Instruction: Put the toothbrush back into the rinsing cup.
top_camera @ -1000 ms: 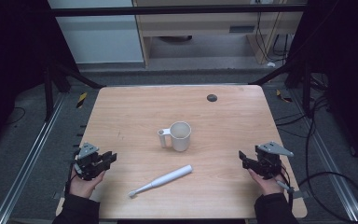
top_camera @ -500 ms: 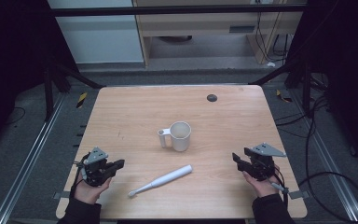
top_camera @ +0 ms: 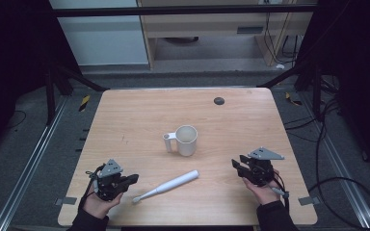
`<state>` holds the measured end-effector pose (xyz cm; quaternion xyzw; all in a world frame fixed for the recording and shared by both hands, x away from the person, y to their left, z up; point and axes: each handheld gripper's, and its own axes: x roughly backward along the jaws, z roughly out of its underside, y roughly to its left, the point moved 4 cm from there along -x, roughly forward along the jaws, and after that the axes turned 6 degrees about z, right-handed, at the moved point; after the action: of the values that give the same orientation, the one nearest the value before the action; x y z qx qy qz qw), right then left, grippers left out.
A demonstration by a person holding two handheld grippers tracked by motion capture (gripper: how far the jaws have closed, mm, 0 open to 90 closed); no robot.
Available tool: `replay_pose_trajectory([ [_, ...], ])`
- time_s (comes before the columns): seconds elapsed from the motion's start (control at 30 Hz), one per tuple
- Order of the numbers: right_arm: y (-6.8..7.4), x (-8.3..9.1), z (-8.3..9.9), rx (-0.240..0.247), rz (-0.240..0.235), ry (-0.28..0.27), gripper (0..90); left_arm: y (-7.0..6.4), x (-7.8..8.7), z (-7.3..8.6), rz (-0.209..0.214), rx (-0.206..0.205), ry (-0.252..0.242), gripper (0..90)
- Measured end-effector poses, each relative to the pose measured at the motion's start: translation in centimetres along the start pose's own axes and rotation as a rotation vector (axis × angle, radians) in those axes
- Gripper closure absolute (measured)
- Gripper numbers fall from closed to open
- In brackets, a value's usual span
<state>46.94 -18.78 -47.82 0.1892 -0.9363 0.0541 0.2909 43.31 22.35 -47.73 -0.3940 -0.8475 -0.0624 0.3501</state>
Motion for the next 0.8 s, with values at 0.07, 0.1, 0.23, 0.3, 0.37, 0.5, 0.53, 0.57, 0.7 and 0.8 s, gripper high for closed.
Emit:
replay_pose_trajectory([
  [0.07, 0.5, -0.3, -0.2, 0.01, -0.013, 0.0, 63.8, -0.4, -0.2, 0.1, 0.013, -0.01, 0.012, 89.6],
  [0.1, 0.7, -0.3, -0.2, 0.01, -0.019, 0.002, 64.4, -0.6, -0.3, 0.1, 0.02, -0.01, 0.016, 89.6],
  [0.23, 1.5, -0.8, -0.3, 0.022, -0.039, 0.01, 67.0, -1.3, -0.8, 0.2, 0.046, -0.028, 0.039, 89.6],
  [0.3, 1.9, -1.0, -0.3, 0.028, -0.051, 0.017, 68.3, -1.7, -1.1, 0.3, 0.064, -0.039, 0.056, 89.7],
  [0.37, 2.3, -1.2, -0.4, 0.027, -0.063, 0.025, 69.5, -1.8, -1.2, 0.4, 0.07, -0.042, 0.063, 89.7],
  [0.5, 3.2, -1.7, -0.6, 0.039, -0.089, 0.034, 73.6, -2.5, -1.8, 0.6, 0.094, -0.058, 0.093, 89.7],
  [0.53, 3.2, -1.7, -0.6, 0.039, -0.089, 0.034, 73.6, -2.5, -1.8, 0.6, 0.094, -0.058, 0.093, 89.7],
  [0.57, 3.7, -2.0, -0.8, 0.047, -0.095, 0.038, 75.9, -2.7, -1.9, 0.7, 0.099, -0.064, 0.102, 89.7],
  [0.7, 4.7, -2.5, -1.1, 0.057, -0.108, 0.04, 79.2, -3.1, -2.3, 1.1, 0.112, -0.07, 0.125, 89.7],
  [0.8, 5.8, -3.1, -1.4, 0.072, -0.124, 0.04, 82.3, -3.3, -2.4, 1.2, 0.117, -0.076, 0.135, 89.7],
])
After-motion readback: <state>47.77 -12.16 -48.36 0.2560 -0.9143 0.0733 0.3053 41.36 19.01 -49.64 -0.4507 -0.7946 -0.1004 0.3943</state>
